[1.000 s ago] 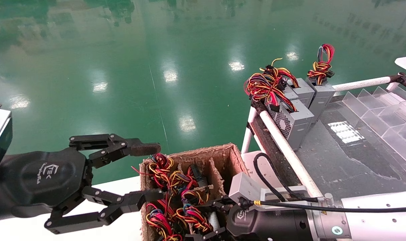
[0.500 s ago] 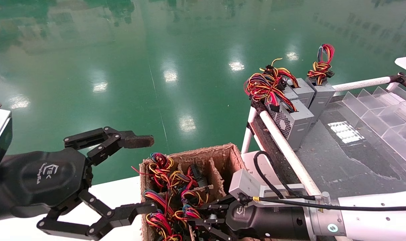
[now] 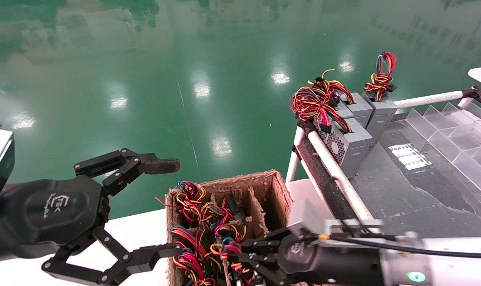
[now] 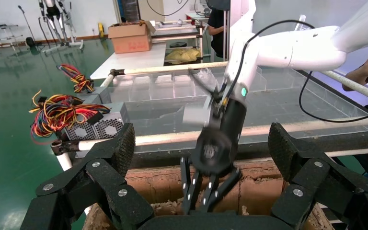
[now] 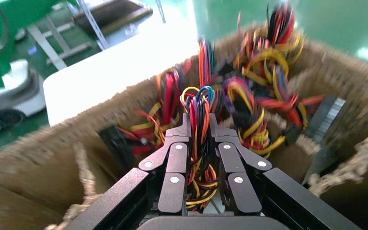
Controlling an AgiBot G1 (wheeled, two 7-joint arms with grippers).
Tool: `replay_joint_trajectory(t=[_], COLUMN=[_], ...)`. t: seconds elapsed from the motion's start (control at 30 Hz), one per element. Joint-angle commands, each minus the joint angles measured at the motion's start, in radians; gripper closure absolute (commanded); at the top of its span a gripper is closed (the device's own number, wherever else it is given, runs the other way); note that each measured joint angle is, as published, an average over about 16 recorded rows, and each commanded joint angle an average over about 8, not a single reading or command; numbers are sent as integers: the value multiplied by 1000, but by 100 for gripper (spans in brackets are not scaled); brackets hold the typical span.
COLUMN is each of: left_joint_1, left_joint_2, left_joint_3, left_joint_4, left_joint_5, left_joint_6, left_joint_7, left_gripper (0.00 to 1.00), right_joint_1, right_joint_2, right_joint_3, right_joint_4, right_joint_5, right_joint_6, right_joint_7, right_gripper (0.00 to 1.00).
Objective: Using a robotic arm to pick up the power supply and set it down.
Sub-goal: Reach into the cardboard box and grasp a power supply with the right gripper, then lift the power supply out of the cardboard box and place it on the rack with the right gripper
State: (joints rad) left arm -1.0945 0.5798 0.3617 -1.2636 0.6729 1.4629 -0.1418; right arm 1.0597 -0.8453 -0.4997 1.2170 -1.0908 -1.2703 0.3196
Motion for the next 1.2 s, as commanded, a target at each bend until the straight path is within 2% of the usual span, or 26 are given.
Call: replay_joint_trajectory(t=[0.03, 0.3, 0.5, 0.63, 0.83, 1.2], left_joint_1=[0, 0, 0, 0, 0, 0], left_joint_2=[0, 0, 0, 0, 0, 0], left_joint_3=[0, 0, 0, 0, 0, 0], left_joint_4=[0, 0, 0, 0, 0, 0], left_joint_5=[0, 0, 0, 0, 0, 0], left_joint_6=[0, 0, 0, 0, 0, 0], left_joint_7=[0, 0, 0, 0, 0, 0], left_gripper=[0, 0, 0, 0, 0, 0], right_joint_1=[-9, -31, -20, 11, 63, 181], right_joint_2=[20, 125, 186, 215, 233, 231], right_joint_3=[21, 162, 271, 323, 356, 330], right_joint_4=[11, -22, -133, -228, -345, -545], right_joint_5=[35, 251, 402, 465, 464, 323], right_joint_6=[-9, -79, -138, -174, -173, -55], right_joint_7=[-11, -70, -123, -156, -231, -369], right_gripper=[100, 100, 100, 100, 100, 100])
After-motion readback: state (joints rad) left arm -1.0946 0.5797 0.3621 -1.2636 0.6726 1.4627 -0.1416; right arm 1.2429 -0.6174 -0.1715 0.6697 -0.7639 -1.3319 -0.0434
